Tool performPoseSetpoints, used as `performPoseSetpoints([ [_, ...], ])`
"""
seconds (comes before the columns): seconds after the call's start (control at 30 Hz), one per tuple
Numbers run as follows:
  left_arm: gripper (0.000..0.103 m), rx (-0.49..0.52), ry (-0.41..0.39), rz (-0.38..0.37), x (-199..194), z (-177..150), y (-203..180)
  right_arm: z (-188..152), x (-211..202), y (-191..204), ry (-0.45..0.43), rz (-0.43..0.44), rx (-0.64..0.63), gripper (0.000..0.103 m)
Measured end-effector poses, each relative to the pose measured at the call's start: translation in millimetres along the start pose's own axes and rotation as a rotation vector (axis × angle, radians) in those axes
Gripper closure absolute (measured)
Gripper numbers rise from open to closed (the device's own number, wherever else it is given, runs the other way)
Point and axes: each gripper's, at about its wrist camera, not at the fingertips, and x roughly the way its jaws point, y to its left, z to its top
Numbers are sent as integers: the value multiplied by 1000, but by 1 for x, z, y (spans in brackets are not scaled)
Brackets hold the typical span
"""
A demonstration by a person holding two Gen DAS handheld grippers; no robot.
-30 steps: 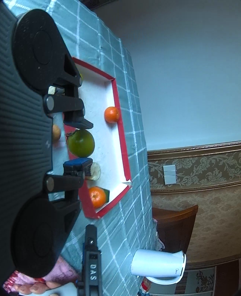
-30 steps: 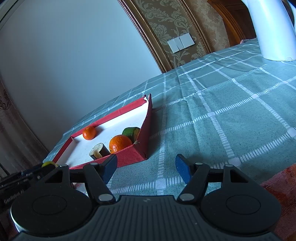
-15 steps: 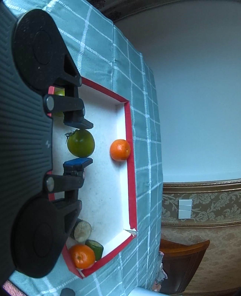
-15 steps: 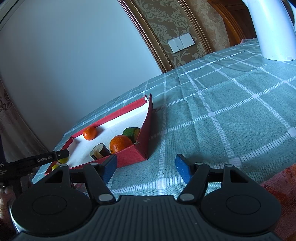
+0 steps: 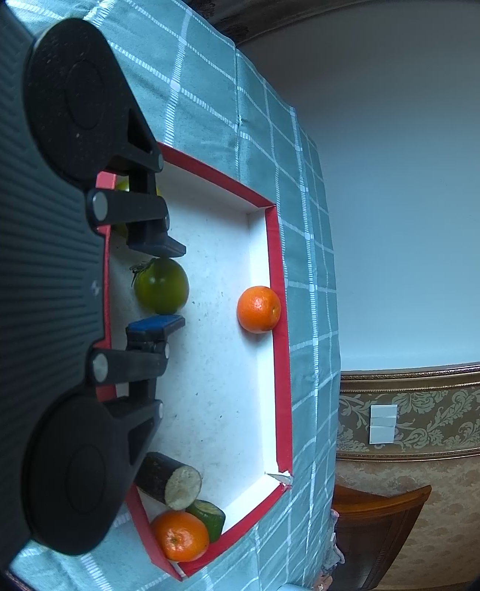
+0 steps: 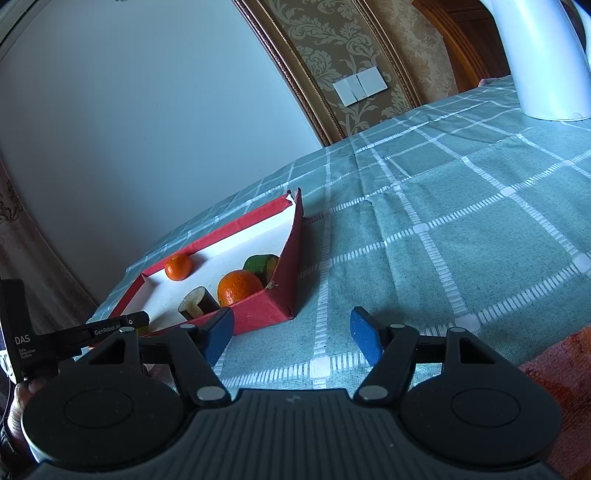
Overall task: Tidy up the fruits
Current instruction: 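Carry the stemmed tomato into the red tray and open the left gripper, then move the right gripper onto the green avocado and close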
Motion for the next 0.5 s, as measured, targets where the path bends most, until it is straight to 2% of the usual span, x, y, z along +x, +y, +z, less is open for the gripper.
performPoseSetpoints([
  [0.27, 72, -15, -14, -4, -8, 1, 4, 0, 0, -1, -1, -3, 3, 34],
  [0.3, 69, -15, -22, -2, -12, 2, 5, 0, -1, -1, -2, -4, 3, 34],
  [0.37, 50, -12, -58, 9, -25, 2, 7, 0, 0, -1, -1, -6, 4, 34],
  [0.43, 20, -10, -112, 18, -43, 1, 10, 0, 0, -1, 0, -8, 3, 34],
  [0.5, 11, -9, -171, 10, -65, -3, 13, 0, 0, -1, 0, -11, 3, 34],
])
